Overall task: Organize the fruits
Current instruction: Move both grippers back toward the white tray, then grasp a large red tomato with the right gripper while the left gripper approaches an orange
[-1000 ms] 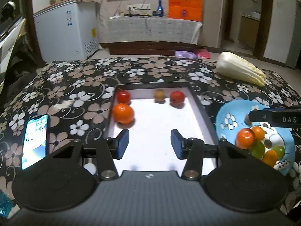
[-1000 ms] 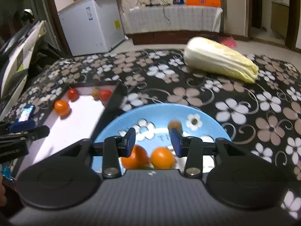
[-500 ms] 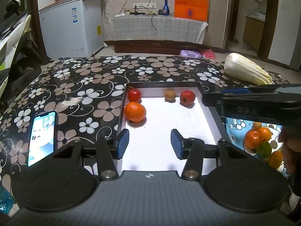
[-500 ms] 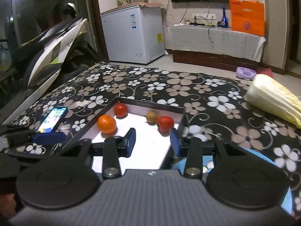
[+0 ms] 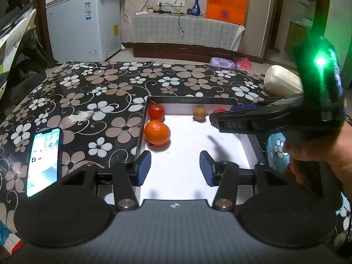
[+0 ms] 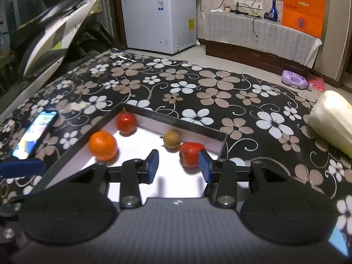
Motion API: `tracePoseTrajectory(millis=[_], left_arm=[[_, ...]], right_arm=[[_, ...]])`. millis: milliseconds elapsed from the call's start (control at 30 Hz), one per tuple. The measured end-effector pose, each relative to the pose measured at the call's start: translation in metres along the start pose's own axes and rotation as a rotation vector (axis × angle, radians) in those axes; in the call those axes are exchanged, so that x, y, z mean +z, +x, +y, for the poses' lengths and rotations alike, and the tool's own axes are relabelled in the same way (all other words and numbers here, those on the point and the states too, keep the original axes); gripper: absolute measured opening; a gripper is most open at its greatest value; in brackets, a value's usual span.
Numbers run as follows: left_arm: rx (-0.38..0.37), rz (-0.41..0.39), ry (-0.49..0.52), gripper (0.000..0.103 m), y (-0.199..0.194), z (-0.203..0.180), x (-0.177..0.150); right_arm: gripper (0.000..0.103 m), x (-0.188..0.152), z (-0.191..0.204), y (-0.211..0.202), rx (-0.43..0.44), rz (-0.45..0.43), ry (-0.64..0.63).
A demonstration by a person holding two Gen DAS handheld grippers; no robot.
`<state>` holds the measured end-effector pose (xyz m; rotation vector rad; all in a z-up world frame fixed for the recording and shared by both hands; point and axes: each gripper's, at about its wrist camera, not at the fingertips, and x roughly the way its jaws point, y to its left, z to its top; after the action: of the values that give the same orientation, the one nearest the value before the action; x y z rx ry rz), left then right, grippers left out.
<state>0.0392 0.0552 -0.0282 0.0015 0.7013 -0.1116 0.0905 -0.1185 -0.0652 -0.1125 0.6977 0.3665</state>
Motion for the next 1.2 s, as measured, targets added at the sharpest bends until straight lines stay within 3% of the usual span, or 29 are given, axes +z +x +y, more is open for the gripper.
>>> tracePoseTrajectory(millis=[267,467,533,700,800,900,1100,1200], left_arm=[[-0.006,0.016,-0.008,0.055,0.007,0.001,0.002],[-0.002,0.022,-0.007,0.055,0.009,0.001,0.002],[0.003,0.027,-0.011,0.055,0.01,0.002,0.002],[0.016,0.046,-0.013,0.055,0.018,0.004,0.004],[0.008,0.026,-0.007,0.055,0.019,0.004,0.01],[-0.055,0.008,-0.032,0.055,0.019,0.007,0.017],[-0.061,0.018,-0.004,0.055,0.034,0.0,0.027],[-0.021,0.008,0.024,0.055,0.048,0.001,0.036]], right_arm=[[0.045,0.005,0.008,0.024,-0.092,0.032,-0.111],[0.043,0.001,0.021,0.036,-0.174,0.033,-0.286],[0.036,0.001,0.021,0.035,-0.184,0.03,-0.293],[0.036,0.006,0.007,0.026,-0.105,0.035,-0.166],[0.036,0.009,-0.006,0.014,-0.02,0.019,-0.019],[0.036,0.013,-0.018,-0.006,0.054,-0.025,0.099],[0.036,0.016,-0.026,-0.028,0.093,-0.074,0.143],[0.036,0.016,-0.03,-0.032,0.101,-0.077,0.148]])
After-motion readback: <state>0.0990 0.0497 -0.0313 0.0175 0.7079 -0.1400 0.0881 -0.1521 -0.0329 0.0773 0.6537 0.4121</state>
